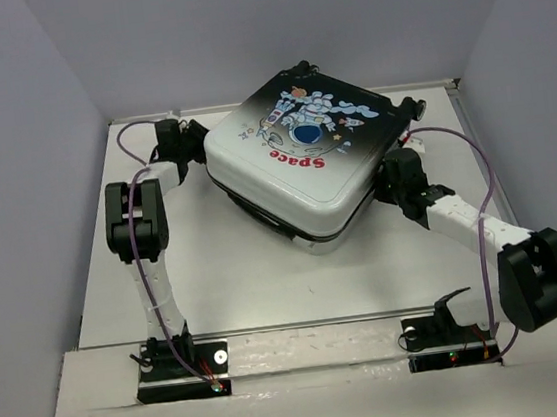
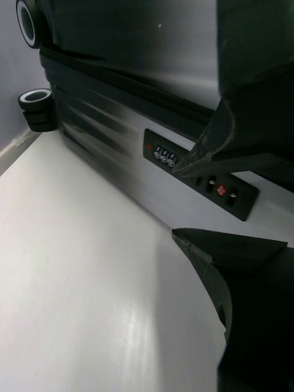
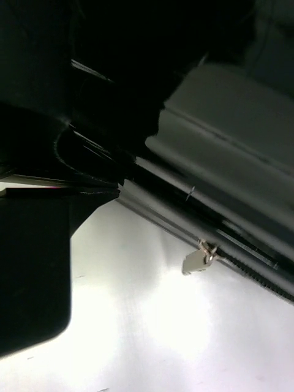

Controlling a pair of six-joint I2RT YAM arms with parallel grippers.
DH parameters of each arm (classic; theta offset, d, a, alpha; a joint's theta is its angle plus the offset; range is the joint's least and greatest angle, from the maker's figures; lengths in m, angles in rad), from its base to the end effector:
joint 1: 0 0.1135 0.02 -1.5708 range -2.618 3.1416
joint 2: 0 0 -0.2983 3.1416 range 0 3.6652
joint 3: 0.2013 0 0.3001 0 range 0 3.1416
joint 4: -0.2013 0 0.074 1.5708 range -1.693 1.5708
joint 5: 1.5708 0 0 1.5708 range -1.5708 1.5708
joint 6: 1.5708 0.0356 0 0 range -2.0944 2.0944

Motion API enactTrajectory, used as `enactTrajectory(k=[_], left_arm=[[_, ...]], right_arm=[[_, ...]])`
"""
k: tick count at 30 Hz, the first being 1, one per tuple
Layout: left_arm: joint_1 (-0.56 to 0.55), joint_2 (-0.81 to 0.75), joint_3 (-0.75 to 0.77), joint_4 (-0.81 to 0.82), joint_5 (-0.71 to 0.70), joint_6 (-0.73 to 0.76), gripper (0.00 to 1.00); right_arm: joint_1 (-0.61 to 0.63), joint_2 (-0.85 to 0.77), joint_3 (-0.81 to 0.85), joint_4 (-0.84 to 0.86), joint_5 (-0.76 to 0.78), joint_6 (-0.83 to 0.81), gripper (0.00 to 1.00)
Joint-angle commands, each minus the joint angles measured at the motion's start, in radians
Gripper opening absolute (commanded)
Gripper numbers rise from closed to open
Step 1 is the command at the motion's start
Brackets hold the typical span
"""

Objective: Pack the luggage

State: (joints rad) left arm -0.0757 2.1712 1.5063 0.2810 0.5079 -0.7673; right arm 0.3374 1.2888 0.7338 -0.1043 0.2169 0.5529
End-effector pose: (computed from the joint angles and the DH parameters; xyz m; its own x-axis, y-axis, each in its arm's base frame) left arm 0.5515 -0.0592 0.1861 -0.6268 -0.5608 -0.5409 0.1120 0.6222 -0.7748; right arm 0.2899 0.0936 0.2294 -0.5774 0.3410 -0.7419 0.1651 0.9386 0.3029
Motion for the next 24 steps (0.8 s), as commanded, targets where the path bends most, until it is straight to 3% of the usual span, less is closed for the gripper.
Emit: enactTrajectory(k=[1,9,14,18,21,22,24], left_arm=[[-0.029,-0.212,-0.39,0.334,0.029,-0.145,0.47],[-0.044,-0.533,-0.878,0.54,-0.132,-0.178,0.47],[-0.058,-0.832,-1.128,0.549,-0.21,-0.152,0.48],[-0.059,-1.085,-1.166,0.399,-0.259,-0.1,0.51],[-0.058,-1.318,-1.134,0.187,-0.339,-0.053,0.58],[-0.058,-1.425,-1.1,0.082,-0.362,-0.023,0.7],[-0.053,-1.505,-1.037,-0.023,-0.438,0.029,0.82]], right_arm=[[0.032,0.118,0.151,0.336,-0.357,-0.087,0.07],[0.032,0.231,0.317,0.339,-0.516,-0.056,0.08],[0.032,0.335,0.509,0.198,-0.579,-0.051,0.2],[0.032,0.351,0.611,0.106,-0.544,-0.079,0.3],[0.032,0.342,0.677,-0.017,-0.507,-0.113,0.49],[0.032,0.334,0.691,-0.084,-0.492,-0.135,0.56],[0.032,0.32,0.734,-0.167,-0.397,-0.159,0.57]])
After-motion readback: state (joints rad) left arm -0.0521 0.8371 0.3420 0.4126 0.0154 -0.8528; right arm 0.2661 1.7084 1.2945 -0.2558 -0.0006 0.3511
